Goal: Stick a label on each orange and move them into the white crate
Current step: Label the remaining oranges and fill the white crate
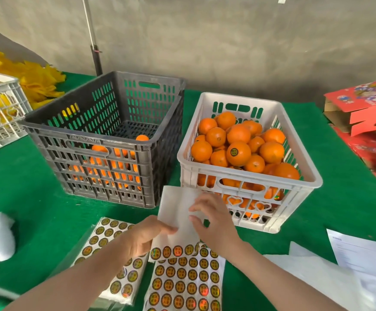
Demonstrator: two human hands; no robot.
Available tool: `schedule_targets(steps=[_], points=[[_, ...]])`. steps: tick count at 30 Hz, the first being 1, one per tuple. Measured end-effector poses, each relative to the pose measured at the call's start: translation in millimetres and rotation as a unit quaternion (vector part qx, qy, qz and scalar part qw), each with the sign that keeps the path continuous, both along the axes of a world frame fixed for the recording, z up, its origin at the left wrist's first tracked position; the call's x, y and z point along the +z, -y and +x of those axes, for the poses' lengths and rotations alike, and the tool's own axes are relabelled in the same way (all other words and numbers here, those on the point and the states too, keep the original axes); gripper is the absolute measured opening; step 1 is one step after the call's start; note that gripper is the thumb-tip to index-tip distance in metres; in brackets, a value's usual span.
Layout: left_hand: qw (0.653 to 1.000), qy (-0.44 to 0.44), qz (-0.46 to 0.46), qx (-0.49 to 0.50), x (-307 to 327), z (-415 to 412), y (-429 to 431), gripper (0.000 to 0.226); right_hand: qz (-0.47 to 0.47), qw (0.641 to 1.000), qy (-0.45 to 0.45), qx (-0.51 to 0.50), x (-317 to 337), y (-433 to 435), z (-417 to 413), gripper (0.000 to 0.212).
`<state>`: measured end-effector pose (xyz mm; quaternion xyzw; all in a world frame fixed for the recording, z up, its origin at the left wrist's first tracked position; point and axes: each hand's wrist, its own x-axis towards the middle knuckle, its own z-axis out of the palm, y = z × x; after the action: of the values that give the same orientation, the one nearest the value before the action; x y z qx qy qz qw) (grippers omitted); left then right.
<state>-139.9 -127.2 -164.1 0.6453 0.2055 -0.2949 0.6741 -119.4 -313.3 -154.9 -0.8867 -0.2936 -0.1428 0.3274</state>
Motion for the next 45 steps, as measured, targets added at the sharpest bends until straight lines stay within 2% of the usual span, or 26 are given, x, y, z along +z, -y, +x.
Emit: schedule_targets(steps=[4,14,19,24,27,29,31,34,36,40,45], points=[[0.999,0.003,-0.033,0.013,4.2,0.1,0.9,0.026,-0.041,0.992,-0.079,0.085,-13.2,-3.0,-18.9,0.014],[0.999,-0.038,-0.025,0.011,7.8,2.4,2.4,0.023,-0.089,0.988,-0.053,0.115,-20.0,-6.3,-21.7,0.021],[0.998,-0.060,-0.020,-0.006,6.5,4.3,2.4,0.017,-0.083,0.990,-0.040,0.107,-17.9,-8.9,-26.4,0.006],[0.997,-0.075,-0.001,-0.025,6.6,4.6,2.8,0.019,-0.064,0.989,-0.026,0.135,-16.8,-6.4,-30.3,0.007],[0.996,-0.064,0.045,-0.052,6.9,6.2,2.3,0.034,0.023,0.981,-0.168,0.090,-10.9,-5.7,-28.2,0.004],[0.995,-0.070,0.049,-0.056,6.5,6.3,2.0,0.034,0.066,0.970,-0.232,0.044,-5.6,-5.3,-22.6,0.005],[0.995,-0.076,0.047,-0.053,6.8,6.1,2.1,0.034,0.031,0.967,-0.248,0.049,-2.9,-4.6,-18.7,0.005],[0.995,-0.071,0.049,-0.058,7.9,6.4,3.3,0.034,-0.078,0.960,-0.255,0.091,-6.5,-5.5,-21.7,0.007],[0.993,-0.072,0.056,-0.069,9.1,6.4,3.6,0.035,-0.084,0.957,-0.261,0.092,-6.3,-8.3,-24.0,0.004],[0.989,-0.060,0.085,-0.107,9.6,5.6,1.1,0.034,0.007,0.937,-0.338,0.084,4.6,-14.6,-21.6,0.023],[0.984,-0.045,0.061,-0.161,1.9,-1.7,-0.4,0.025,0.124,0.916,-0.376,0.058,23.8,-16.7,-11.1,0.019]])
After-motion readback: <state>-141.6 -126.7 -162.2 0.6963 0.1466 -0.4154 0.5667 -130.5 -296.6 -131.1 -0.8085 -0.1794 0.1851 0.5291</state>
